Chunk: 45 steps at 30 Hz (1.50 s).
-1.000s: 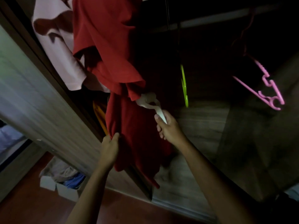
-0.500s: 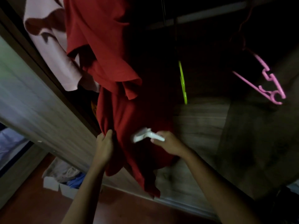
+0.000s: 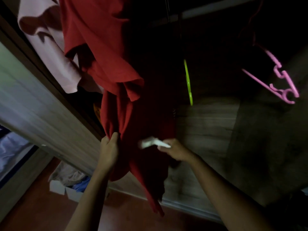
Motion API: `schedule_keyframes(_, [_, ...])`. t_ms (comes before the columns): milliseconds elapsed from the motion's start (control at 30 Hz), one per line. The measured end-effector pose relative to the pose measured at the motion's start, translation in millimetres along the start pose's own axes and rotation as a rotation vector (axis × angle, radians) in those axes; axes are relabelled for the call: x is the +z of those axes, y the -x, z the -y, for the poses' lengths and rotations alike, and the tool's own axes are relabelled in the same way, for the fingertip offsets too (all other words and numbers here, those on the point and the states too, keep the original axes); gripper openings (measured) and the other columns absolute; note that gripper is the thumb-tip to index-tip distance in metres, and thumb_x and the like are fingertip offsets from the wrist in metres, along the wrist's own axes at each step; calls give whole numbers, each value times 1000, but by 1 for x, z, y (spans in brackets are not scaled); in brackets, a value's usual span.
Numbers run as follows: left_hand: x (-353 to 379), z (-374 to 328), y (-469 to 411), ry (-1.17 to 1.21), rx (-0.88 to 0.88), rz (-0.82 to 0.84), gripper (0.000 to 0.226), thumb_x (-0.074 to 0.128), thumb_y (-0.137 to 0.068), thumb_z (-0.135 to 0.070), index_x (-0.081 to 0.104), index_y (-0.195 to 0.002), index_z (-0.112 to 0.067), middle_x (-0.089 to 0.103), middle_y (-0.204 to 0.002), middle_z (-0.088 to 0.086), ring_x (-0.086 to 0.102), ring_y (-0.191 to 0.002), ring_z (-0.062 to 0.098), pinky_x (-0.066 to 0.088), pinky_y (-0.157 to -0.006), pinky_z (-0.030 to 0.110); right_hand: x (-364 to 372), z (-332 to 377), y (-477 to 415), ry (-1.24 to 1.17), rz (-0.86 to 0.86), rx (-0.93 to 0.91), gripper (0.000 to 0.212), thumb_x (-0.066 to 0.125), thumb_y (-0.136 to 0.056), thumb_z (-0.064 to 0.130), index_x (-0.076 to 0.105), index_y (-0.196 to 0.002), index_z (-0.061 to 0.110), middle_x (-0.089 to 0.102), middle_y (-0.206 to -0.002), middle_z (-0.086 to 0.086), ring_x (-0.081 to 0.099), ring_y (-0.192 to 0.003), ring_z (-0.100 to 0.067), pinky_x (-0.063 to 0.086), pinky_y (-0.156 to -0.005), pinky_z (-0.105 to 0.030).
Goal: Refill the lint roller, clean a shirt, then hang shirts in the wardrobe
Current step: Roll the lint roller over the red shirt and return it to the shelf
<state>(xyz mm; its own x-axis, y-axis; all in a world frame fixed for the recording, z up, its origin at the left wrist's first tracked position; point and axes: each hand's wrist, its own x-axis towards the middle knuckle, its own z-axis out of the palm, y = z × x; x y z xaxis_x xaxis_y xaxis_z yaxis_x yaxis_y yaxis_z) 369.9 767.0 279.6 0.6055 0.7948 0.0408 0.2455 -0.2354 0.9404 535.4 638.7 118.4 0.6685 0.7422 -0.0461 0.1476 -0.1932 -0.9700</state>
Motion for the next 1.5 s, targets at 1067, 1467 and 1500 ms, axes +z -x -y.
schedule_keyframes(1067, [0,-3,-1,-61,-51,-48,40,45,-99,-15,33,-61,-20,35,-44,-7,30,-35,8,26,-39,22,-64,20,-70,8,-122,-47,12,73,-89,10,70,-82,1,58,-49,14,48,-44,5,36,-51,-15])
schedule_keyframes(1467, [2,-1,-5,-78,-29,-18,41,45,-99,-16,33,-60,-22,34,-47,-6,30,-38,8,26,-43,24,-33,-3,-65,-30,-131,-99,5,71,-92,16,72,-94,12,66,-75,4,55,-60,7,42,-63,-24])
schedule_keyframes(1500, [2,-2,-5,-82,-23,-12,41,45,-99,-15,34,-61,-22,34,-47,-5,29,-38,8,26,-42,23,-24,-20,-55,96,-33,-47,11,71,-91,18,73,-93,8,64,-77,-1,55,-63,2,42,-63,-27])
